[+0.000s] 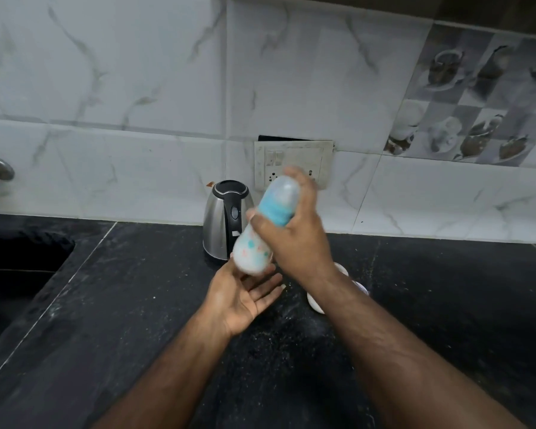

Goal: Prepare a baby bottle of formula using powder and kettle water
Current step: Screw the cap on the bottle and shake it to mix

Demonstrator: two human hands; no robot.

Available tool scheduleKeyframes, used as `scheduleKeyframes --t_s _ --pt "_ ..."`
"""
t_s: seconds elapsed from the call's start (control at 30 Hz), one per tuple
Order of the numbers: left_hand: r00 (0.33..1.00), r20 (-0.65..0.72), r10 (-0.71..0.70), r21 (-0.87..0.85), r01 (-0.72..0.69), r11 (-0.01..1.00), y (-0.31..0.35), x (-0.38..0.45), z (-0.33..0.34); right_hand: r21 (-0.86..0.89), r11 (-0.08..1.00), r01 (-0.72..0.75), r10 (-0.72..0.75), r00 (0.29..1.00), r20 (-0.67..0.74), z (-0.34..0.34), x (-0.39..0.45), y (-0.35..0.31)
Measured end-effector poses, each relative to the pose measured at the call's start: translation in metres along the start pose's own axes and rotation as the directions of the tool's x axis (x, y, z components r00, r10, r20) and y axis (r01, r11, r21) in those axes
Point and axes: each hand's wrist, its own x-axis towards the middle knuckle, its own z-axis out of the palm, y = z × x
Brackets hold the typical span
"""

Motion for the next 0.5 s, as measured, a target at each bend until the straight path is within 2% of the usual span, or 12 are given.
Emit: scheduleKeyframes --t_s 0.07,0.1,0.17,0.2,0.23,0.3,0.33,0.43,0.47,0.5 --pt "1.0 0.023 0.015 0.006 -0.016 1.0 0.001 -0.002 0.001 -0.148 0.989 0.029 -0.003 0.985 0.17 0.005 -0.009 0.003" --pt "1.0 0.02 0.016 0.007 -0.016 1.0 0.001 -0.002 0.001 -0.135 0.99 0.036 -0.017 0.99 0.142 0.005 -0.009 0.003" --pt "1.0 -0.004 0.006 -0.008 -0.006 1.0 0.002 -0.001 0.001 0.009 0.999 0.04 -0.039 0.999 -0.035 0.001 -0.001 0.002" --pt "1.0 -0.006 0.003 -0.013 -0.003 1.0 0.002 0.0 0.001 0.033 0.998 0.046 -0.043 0.996 -0.076 -0.001 0.001 0.004" --pt "1.0 0.002 0.004 -0.013 -0.004 1.0 0.002 -0.001 0.001 0.018 0.999 0.038 -0.037 0.998 -0.051 -0.001 0.002 0.001" --pt "1.0 0.027 0.002 -0.011 -0.002 1.0 0.002 -0.002 0.001 -0.131 0.991 0.038 -0.02 0.991 0.135 0.002 -0.006 0.004" --pt "1.0 0.028 0.001 -0.01 -0.001 1.0 0.002 -0.002 0.0 -0.149 0.988 0.035 -0.013 0.989 0.145 0.003 -0.007 0.005" --pt "1.0 -0.004 -0.005 -0.033 0.005 0.999 0.002 0.0 -0.001 0.053 0.998 0.037 -0.032 0.995 -0.093 -0.003 0.002 0.004" --pt "1.0 -0.002 -0.007 -0.035 0.007 0.999 0.001 0.0 -0.001 0.06 0.997 0.043 -0.037 0.994 -0.098 -0.003 0.001 0.003" --pt "1.0 0.006 -0.005 -0.029 0.005 1.0 0.0 0.0 -0.002 0.016 0.999 0.032 -0.031 0.999 -0.029 -0.001 -0.002 0.001"
